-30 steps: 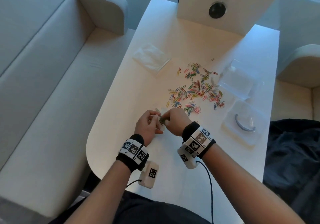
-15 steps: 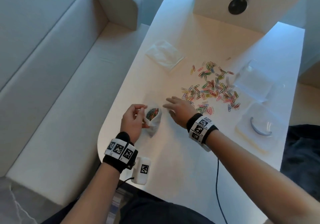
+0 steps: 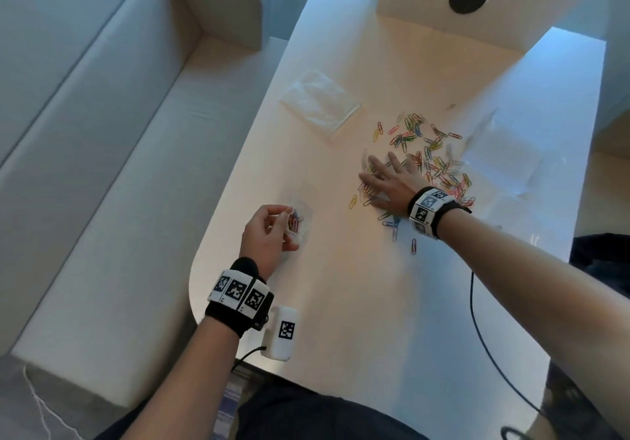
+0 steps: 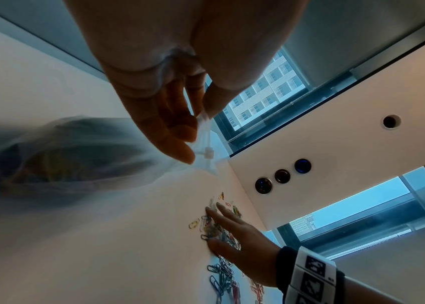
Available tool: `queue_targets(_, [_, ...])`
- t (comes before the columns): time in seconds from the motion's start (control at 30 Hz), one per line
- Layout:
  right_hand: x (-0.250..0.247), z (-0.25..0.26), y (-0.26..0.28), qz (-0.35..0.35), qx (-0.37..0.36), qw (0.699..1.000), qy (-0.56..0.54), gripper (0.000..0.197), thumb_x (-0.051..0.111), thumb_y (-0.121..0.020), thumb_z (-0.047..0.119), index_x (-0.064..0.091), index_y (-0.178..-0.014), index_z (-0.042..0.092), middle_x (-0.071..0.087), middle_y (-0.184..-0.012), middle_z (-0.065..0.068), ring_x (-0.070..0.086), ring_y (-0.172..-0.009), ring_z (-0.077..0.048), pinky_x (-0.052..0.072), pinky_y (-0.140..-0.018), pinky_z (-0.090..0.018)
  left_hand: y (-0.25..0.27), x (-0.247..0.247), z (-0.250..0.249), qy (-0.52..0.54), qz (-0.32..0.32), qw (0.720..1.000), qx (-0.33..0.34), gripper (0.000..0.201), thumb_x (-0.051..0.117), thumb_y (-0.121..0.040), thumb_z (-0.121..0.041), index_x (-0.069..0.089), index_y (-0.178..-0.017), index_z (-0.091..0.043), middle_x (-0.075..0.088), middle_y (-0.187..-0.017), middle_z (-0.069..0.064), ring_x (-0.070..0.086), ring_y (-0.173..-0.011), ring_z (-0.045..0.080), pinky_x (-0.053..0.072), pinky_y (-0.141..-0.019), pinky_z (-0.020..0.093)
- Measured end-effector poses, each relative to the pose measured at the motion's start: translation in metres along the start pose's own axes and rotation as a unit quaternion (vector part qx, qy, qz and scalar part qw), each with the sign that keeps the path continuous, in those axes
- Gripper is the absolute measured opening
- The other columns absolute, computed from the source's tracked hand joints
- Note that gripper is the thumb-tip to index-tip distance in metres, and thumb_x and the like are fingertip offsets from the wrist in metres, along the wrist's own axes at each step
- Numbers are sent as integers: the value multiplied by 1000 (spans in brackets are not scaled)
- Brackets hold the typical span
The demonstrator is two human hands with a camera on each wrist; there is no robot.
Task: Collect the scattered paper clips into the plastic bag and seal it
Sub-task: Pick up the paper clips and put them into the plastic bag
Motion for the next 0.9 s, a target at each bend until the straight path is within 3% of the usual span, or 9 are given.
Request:
queue_targets(0.2, [-15, -2, -2, -31, -10, 998, -62, 38, 61, -86, 5, 58, -123, 11, 56, -123, -10, 59, -101, -28, 54, -86, -39, -10, 29, -8, -2, 25, 1000, -13, 15, 53, -99, -14, 62, -106, -4, 62, -55, -10, 55, -49, 8, 61, -64, 38])
queue_targets(0.37, [-11, -23, 5, -20, 78, 988, -131, 17, 60, -90, 9, 71, -104, 6, 66, -101, -8, 64, -91, -23, 53, -84, -30, -12, 48, -10, -20, 49, 999, -15, 14, 56, -98, -14, 64, -105, -6, 59, -61, -3, 57, -51, 11, 62, -64, 38])
queue_targets(0.43, [-8, -44, 20, -60, 159, 951, -258, 15, 68, -88, 18, 76, -98, 11, 73, -95, -5, 67, -87, -19, 54, -86, -30, -14, 56, -8, -33, 58, 998, -15, 14, 54, -98, -13, 63, -106, -6, 59, -67, 3, 57, -53, 14, 61, -63, 37])
queue_targets(0.5, [5, -62, 43, -92, 261, 839, -468, 13, 76, -82, 22, 77, -92, 13, 75, -88, -1, 69, -80, -14, 56, -81, -27, -16, 63, -5, -43, 65, 997, -19, 14, 52, -99, -13, 63, -107, -8, 60, -73, 8, 58, -56, 17, 61, -66, 39])
queue_targets(0.6, [12, -40, 73, -117, 263, 546, -787, 26, 76, -78, 6, 71, -102, -2, 72, -101, -21, 73, -80, -20, 59, -74, -25, -17, 77, -4, -57, 75, 995, -24, 14, 52, -99, -14, 62, -107, -8, 60, -83, 12, 57, -58, 16, 61, -67, 40])
queue_targets(0.63, [4, -26, 80, -114, 228, 494, -831, 31, 74, -79, 3, 68, -108, -6, 70, -105, -24, 73, -84, -22, 59, -75, -24, -17, 83, -4, -60, 82, 995, -26, 15, 52, -99, -14, 61, -108, -7, 60, -84, 13, 57, -59, 16, 61, -66, 39])
queue_targets(0.7, [-13, 2, 87, -101, 165, 502, -843, 34, 75, -78, 7, 68, -110, -3, 72, -104, -19, 72, -92, -24, 58, -80, -26, -16, 94, -5, -68, 94, 993, -24, 14, 51, -99, -14, 61, -108, -8, 59, -83, 12, 57, -60, 16, 60, -63, 36])
queue_targets(0.77, [-28, 24, 90, -105, 122, 560, -813, 25, 77, -78, 9, 73, -102, 3, 74, -96, -14, 72, -91, -27, 58, -83, -31, -13, 104, -6, -80, 105, 991, -15, 13, 52, -99, -14, 61, -106, -9, 59, -82, 12, 58, -62, 17, 60, -61, 33])
queue_targets(0.9, [-51, 46, 90, -175, 99, 800, -565, 14, 75, -81, 19, 78, -94, 15, 75, -84, -1, 70, -78, -13, 58, -79, -31, -4, 115, -9, -97, 130, 987, 7, 14, 50, -99, -13, 61, -106, -8, 59, -80, 11, 58, -64, 17, 59, -61, 30])
Point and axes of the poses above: each hand's wrist, its own y-axis away from the middle knuckle, its own x-axis out of the palm, z = x × y, the point moved 8 cm from there along -y, towards the middle knuckle
